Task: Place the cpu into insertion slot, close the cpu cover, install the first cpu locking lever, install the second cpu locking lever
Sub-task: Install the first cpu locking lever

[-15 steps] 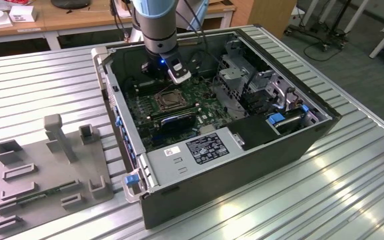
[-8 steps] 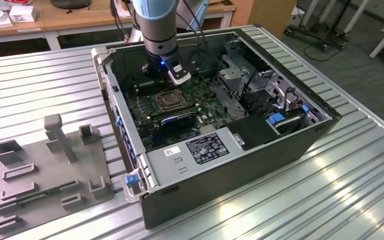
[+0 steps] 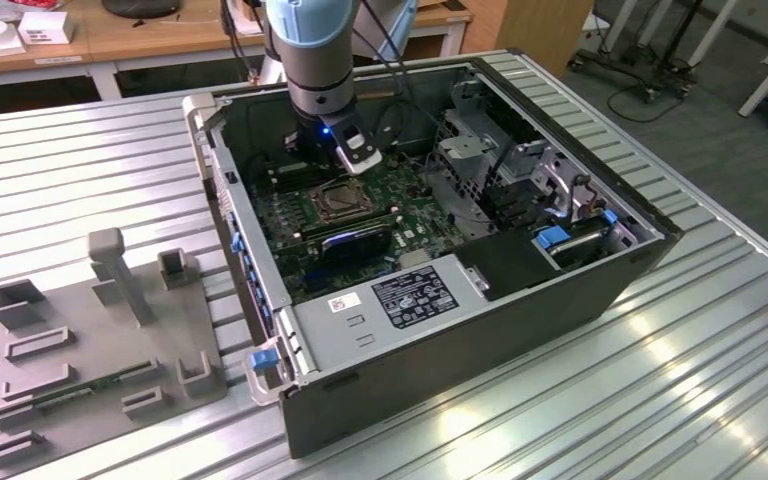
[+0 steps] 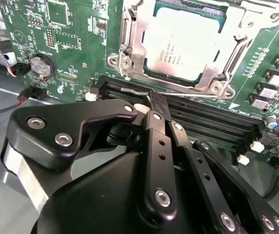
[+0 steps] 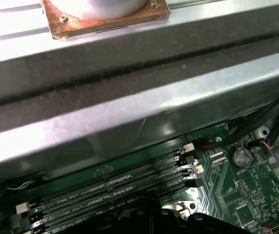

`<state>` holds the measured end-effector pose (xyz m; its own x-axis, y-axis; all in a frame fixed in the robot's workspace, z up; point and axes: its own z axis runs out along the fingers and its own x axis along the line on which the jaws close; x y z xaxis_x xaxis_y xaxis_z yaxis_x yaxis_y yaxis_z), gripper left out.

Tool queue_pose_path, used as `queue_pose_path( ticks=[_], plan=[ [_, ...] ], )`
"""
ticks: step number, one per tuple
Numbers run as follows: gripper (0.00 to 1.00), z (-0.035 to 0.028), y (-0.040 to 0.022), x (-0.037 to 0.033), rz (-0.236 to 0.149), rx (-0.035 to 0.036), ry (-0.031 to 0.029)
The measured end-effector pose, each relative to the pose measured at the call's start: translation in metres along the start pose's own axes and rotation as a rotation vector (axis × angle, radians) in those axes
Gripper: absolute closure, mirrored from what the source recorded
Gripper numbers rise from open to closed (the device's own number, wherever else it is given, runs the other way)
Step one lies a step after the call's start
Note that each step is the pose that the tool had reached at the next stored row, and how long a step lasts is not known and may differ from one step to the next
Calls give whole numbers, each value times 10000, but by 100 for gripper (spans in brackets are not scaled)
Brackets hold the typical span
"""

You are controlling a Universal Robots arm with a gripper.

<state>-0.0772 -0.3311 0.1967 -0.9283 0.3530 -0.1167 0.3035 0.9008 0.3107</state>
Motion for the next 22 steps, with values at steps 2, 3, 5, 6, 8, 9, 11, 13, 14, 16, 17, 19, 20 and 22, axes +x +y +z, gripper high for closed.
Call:
queue_pose_path(
  ticks=[2,3,5,6,8,9,11,13,14,16,17,19,20,22],
  plan=[
    [89,8,-1,0,0,3,-1],
    [89,11,1,2,-1,4,-1],
    [89,17,9,6,-1,2,-2],
    [89,20,16,9,0,3,-2],
    [89,25,30,14,-1,2,-2],
    [89,28,35,17,-1,-5,2],
    [89,31,43,19,0,-2,-3],
    [89,30,43,19,-2,0,-2],
    [89,30,43,19,-1,1,-1],
    [89,29,43,20,0,2,-1],
    [89,29,43,20,-1,1,-2],
    [89,29,43,20,-1,1,-1],
    [89,29,43,20,0,2,-1],
    [89,13,48,18,0,3,-1]
  ],
)
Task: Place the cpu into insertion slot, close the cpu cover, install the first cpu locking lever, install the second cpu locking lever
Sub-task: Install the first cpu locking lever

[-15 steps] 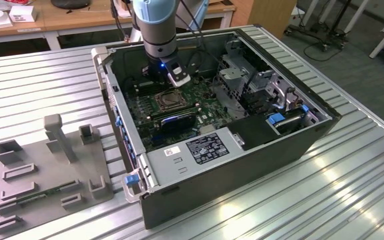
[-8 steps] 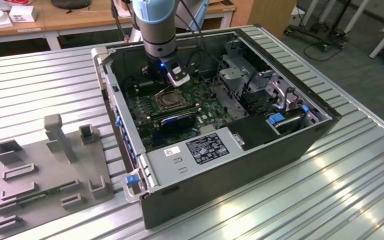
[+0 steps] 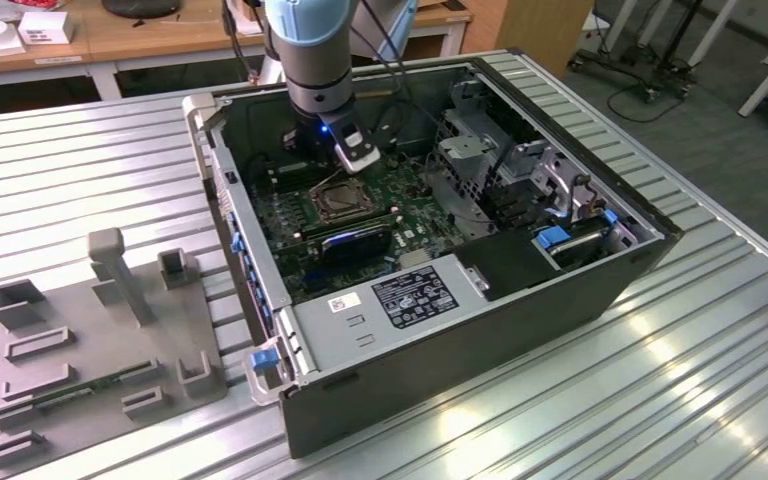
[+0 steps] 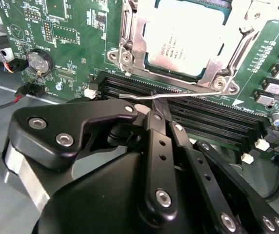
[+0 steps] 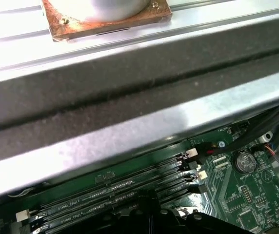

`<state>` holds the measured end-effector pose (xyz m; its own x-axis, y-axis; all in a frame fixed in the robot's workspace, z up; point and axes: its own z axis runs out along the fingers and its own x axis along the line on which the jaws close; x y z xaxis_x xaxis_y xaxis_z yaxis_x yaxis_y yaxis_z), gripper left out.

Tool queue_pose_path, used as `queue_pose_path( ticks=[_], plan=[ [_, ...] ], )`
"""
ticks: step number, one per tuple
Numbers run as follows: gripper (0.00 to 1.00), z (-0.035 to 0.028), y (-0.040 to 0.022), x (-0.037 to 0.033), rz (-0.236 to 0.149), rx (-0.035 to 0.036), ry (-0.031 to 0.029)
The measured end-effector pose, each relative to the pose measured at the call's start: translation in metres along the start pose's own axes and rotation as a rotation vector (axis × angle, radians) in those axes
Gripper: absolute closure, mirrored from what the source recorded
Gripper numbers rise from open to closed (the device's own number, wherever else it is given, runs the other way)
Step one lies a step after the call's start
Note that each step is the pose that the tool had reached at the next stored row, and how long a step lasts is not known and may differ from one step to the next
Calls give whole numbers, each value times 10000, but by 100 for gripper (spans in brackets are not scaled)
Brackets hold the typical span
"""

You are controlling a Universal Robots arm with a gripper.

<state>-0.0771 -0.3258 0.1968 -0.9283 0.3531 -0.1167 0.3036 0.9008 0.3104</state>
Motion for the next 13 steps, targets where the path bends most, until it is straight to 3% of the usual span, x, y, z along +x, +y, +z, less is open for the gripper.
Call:
queue_pose_path(
  ticks=[8,13],
  plan=[
    [89,-218,72,-27,0,-2,-1],
    [89,-322,106,-40,0,-1,-1]
  ],
)
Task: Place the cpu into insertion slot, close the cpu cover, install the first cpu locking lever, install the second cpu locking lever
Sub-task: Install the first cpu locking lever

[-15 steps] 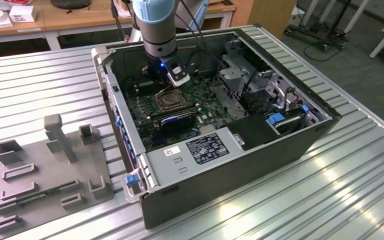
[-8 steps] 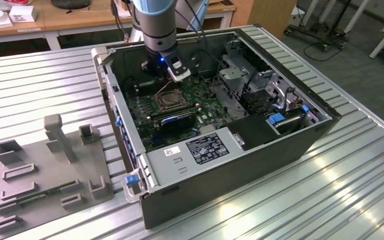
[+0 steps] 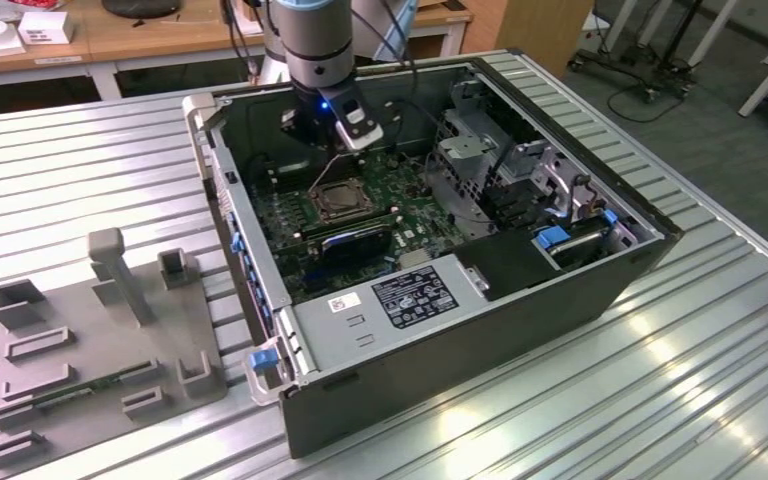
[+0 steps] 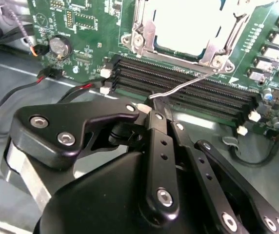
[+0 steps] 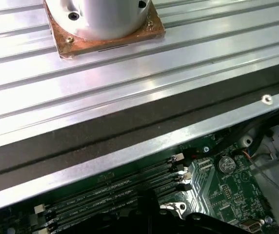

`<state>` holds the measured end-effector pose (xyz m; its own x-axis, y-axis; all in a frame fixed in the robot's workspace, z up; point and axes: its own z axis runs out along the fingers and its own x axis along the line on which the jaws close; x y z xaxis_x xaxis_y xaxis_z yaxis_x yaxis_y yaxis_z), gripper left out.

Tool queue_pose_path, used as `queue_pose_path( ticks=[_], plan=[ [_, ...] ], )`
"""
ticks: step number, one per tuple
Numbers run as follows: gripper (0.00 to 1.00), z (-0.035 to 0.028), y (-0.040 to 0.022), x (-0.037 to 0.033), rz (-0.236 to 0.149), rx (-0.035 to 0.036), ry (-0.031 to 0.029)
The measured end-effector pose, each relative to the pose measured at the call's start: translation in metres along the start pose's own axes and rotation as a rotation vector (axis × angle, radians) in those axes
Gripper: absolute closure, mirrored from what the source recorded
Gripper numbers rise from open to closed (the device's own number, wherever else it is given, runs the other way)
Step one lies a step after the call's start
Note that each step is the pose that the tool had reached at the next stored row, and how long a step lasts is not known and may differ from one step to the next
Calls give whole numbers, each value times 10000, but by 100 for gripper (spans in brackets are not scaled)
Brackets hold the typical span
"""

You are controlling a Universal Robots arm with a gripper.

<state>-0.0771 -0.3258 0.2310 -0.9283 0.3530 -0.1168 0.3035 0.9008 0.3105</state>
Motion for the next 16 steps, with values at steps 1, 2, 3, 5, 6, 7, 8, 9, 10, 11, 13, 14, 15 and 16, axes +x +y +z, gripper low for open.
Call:
queue_pose_path(
  ticks=[1,2,3,5,6,7,8,9,10,11,13,14,15,16],
  plan=[
    [89,-15,5,-2,0,0,0],
    [89,-30,10,-4,0,1,1],
    [89,-45,15,-6,0,0,0],
    [89,-75,25,-9,1,0,0],
    [89,-90,29,-11,0,0,0],
    [89,-104,34,-13,0,1,0],
    [89,-119,39,-15,0,1,0],
    [89,-131,43,-16,0,0,0],
    [89,-143,47,-18,0,0,0],
    [89,-154,51,-19,0,-1,0],
    [89,-173,57,-21,0,0,0],
    [89,-179,59,-22,0,0,0],
    [89,-180,59,-22,0,-2,-1],
    [89,-180,59,-22,0,-3,-1]
  ],
)
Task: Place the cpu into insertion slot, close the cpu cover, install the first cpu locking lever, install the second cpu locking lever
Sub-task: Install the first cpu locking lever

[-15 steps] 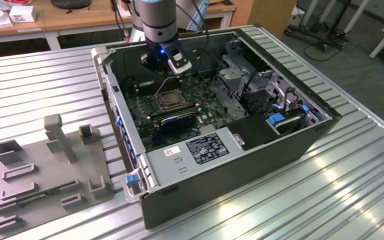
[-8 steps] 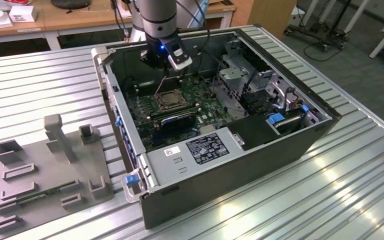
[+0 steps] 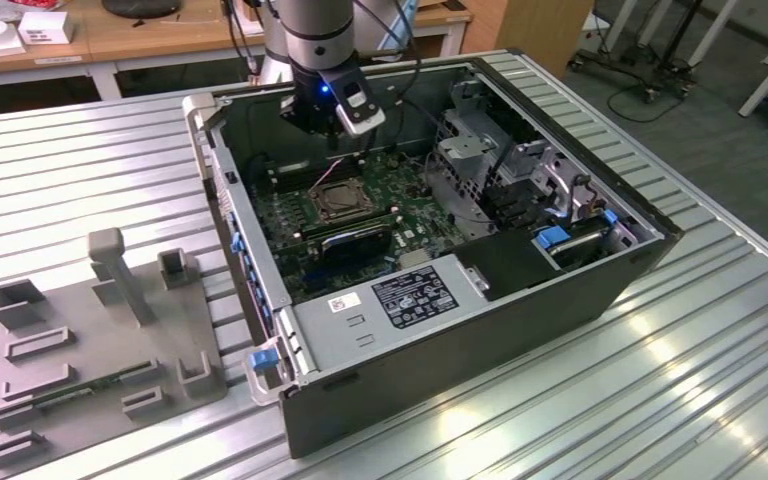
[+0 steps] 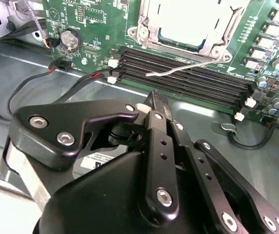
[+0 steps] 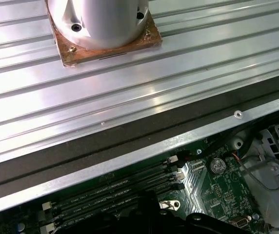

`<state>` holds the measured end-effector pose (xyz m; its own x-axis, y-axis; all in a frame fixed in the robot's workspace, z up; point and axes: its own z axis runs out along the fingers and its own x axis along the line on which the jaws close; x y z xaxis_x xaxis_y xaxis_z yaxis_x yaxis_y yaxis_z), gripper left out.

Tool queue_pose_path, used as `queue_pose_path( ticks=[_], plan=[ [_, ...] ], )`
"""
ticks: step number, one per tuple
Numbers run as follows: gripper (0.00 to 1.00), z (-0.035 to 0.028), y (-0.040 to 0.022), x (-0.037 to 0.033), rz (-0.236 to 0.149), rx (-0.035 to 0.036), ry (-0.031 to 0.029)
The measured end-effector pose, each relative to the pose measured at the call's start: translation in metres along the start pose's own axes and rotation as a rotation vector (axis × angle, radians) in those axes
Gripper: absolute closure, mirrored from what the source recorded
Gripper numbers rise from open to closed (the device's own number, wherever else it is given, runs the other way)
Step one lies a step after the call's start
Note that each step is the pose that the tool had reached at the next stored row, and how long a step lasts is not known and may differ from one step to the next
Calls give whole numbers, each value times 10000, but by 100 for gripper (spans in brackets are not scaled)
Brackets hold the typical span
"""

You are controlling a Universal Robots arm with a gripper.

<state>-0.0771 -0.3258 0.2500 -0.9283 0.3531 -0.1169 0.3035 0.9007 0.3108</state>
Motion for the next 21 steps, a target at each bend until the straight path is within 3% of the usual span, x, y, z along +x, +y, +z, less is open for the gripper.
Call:
queue_pose_path(
  ticks=[3,8,21],
  plan=[
    [89,-1,-3,7,-1,2,2],
    [89,13,-38,84,-1,3,0],
    [89,213,-145,139,-5,15,-9]
  ],
)
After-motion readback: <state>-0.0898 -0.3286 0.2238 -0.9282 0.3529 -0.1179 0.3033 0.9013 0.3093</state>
